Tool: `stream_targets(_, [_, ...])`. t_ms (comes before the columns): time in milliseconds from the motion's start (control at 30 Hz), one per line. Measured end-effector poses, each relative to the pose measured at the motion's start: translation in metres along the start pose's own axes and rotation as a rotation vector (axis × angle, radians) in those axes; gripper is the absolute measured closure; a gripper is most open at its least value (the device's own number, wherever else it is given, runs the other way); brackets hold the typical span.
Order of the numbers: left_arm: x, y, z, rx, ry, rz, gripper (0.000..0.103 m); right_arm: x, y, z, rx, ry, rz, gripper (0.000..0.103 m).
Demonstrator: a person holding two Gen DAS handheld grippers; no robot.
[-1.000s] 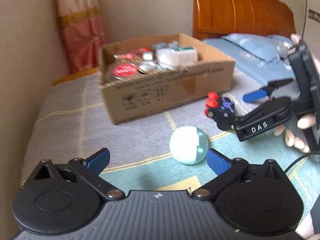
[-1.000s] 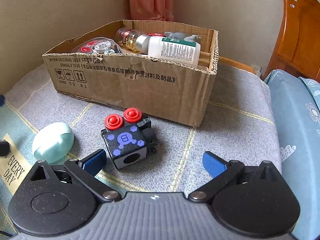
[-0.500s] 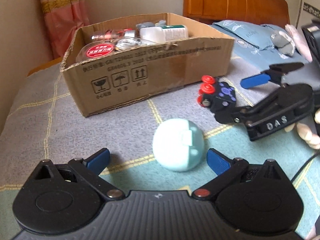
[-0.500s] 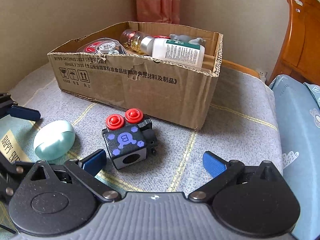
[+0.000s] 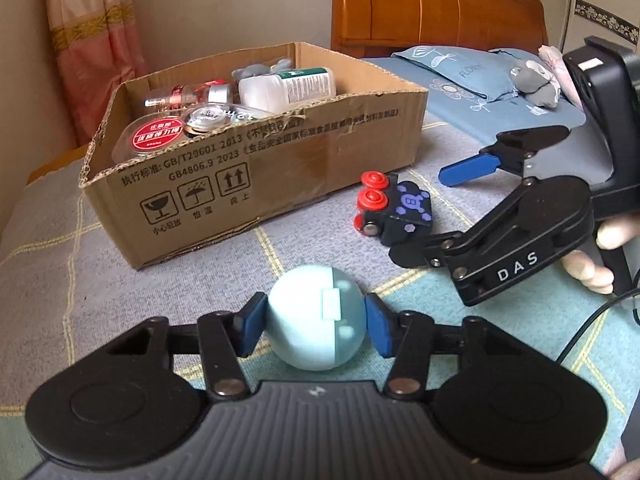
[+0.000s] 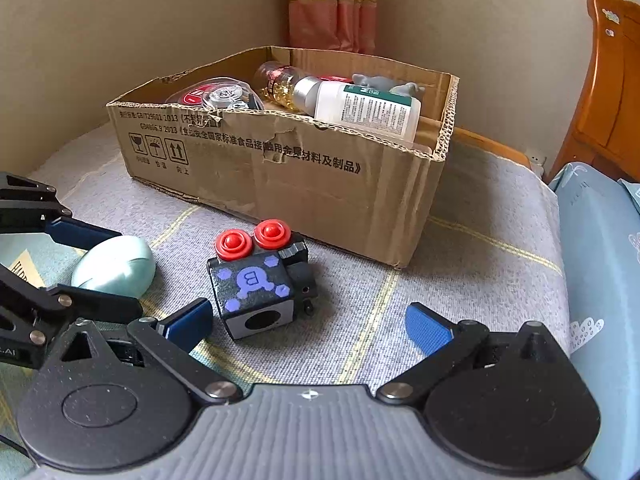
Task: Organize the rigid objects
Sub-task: 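Grasp the pale blue egg case with the left tool while the right tool grasps the red-buttoned cube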
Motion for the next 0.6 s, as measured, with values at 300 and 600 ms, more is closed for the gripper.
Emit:
stream_targets(300, [0.018,-0.008,-0.011,0.009,0.044,-0.047,0.051,0.018,0.006,0.003,-0.003,0.062,-0.069,0.0])
stream_targets(600, [0.037,-0.011,-0.015,0.017,0.057,-0.071,0.051,0.035,0.023,0.004,-0.017,0.12,-0.144,0.041])
Point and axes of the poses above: each gripper's, at about its wrist camera, not at the fingertips, and z roughly the way its jaws point, x to its left, y to its top, the point moved 8 cm from there along z, roughly the way its jaws point, and after that the axes turned 5 degrees about -y, right-handed, at the moved point
